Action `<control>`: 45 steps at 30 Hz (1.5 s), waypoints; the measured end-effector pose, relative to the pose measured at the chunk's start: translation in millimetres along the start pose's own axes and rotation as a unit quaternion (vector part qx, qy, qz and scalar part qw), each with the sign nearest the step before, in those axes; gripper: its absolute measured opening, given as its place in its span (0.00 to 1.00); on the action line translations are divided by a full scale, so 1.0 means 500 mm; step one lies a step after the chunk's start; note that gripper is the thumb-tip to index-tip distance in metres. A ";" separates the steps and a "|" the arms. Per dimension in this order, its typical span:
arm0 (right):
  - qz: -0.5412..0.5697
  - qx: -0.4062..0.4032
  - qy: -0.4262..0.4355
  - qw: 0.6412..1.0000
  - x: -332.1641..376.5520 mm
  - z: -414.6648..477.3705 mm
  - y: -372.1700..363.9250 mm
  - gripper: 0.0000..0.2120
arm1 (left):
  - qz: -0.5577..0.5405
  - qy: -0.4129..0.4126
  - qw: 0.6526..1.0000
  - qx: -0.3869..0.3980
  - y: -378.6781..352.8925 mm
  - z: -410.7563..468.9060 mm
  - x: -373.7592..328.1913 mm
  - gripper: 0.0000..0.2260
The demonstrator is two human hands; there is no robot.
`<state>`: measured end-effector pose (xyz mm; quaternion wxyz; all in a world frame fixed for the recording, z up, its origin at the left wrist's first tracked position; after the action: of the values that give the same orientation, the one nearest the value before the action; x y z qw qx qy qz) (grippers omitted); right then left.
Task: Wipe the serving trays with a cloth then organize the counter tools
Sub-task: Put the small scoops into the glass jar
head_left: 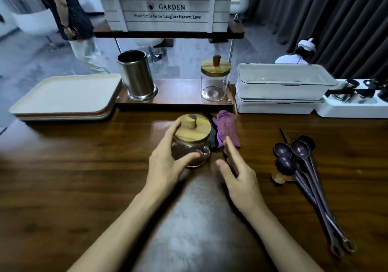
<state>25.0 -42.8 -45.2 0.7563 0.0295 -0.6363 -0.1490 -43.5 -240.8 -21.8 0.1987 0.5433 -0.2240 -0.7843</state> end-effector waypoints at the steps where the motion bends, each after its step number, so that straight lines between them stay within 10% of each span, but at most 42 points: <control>1: 0.015 -0.009 0.008 1.000 0.006 -0.004 0.008 0.29 | 0.000 -0.003 1.000 0.002 -0.005 -0.022 -0.005 0.44; 45: -0.029 -0.041 0.098 0.994 0.158 -0.008 0.047 0.11 | -0.097 0.016 0.990 0.103 -0.095 -0.106 -0.073 0.55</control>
<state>44.9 -41.9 34.7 0.8107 0.0316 -0.5517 -0.1934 15.3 -188.6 -37.2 0.0680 0.5924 -0.2461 -0.7641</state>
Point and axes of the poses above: each hand's wrist, its own z-axis towards the middle knuckle, its own y-axis out of the back of the hand, x = y × z, the point moved 9 cm from there along z, towards the middle knuckle, and after that the axes turned 9 degrees about z, right-handed, at the moved point
